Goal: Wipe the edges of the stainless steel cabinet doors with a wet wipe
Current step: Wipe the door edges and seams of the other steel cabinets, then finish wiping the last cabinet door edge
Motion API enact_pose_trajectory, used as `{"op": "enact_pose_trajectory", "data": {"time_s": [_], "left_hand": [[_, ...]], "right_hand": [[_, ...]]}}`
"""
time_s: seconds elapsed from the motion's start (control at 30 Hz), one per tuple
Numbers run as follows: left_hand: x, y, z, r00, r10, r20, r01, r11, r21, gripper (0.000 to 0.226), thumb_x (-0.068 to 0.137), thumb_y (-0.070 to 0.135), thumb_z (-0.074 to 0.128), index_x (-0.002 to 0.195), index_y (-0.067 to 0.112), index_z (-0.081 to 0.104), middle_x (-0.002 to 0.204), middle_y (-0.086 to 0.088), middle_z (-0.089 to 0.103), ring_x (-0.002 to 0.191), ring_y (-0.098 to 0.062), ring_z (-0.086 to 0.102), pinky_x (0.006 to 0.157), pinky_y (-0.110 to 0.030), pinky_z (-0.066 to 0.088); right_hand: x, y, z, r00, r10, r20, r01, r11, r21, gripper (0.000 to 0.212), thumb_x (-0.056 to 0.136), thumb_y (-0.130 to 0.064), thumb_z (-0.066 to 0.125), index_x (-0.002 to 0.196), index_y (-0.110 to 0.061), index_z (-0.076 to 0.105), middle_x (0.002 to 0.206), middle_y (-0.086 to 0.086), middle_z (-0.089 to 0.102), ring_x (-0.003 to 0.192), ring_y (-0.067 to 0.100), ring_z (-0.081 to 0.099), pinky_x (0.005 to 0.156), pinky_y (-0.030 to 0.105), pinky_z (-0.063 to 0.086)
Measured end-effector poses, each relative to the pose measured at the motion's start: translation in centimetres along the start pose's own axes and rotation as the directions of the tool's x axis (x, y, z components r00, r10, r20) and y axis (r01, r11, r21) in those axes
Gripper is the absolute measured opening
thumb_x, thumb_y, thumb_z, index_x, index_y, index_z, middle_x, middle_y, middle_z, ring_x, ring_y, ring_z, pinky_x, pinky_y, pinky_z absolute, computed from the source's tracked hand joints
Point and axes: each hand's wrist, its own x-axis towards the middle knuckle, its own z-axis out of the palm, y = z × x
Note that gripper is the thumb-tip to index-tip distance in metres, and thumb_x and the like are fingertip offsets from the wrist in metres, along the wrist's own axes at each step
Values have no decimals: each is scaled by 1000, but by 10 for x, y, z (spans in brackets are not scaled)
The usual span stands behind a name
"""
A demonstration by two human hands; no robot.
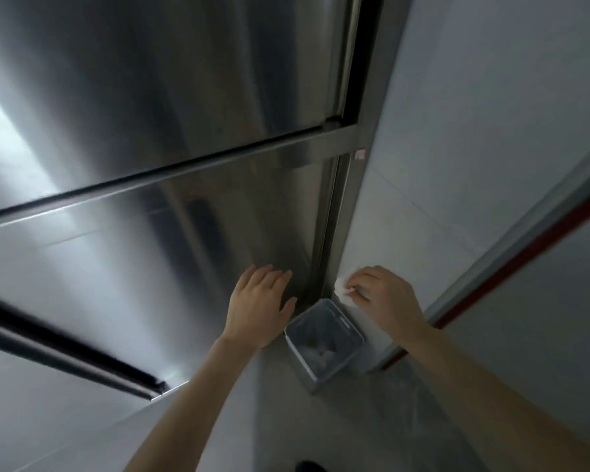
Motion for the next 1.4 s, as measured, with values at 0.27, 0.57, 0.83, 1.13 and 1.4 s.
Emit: {"op": "enact_pose_trajectory", "data": {"time_s": [0.27,0.57,0.83,1.13,1.4], "left_hand": [[-49,37,-89,985,-73,159,75,997,-9,52,98,49,36,147,29,37,149,11,42,141,-11,31,119,-33,16],[-92,76,-97,965,-141,223,148,989,-14,54,98,49,42,147,28,37,152,9,37,146,-14,20,121,-35,11],[-102,71,-89,938,-154,309,160,987,7,54,99,39,41,149,22,32,154,4,32,147,-16,17,120,-35,11],[-72,49,-66,930,-149,335,148,989,30,58,99,41,44,151,20,29,155,1,31,147,-19,17,121,-36,12],[-70,49,-36,898,-124,423,134,991,5,56,100,38,41,151,19,28,158,-1,26,148,-20,15,122,-40,14]], "right_hand": [[-40,-62,-85,993,111,44,-114,991,74,11,78,-9,74,88,-3,73,90,9,71,81,25,65,73,20,42],[-88,-68,-97,988,99,118,-114,986,126,13,81,-10,71,94,-5,71,97,10,70,89,26,63,74,24,45],[-82,-60,-76,963,197,185,-221,968,122,16,88,-16,63,100,-8,70,102,8,69,92,20,62,75,15,39],[-37,-34,-30,927,331,179,-350,932,91,20,92,-14,58,106,-4,68,109,11,67,99,21,61,80,16,40],[-51,-12,14,720,416,556,-441,892,-97,57,90,-14,58,142,-6,38,144,21,36,132,34,35,108,37,31]]}}
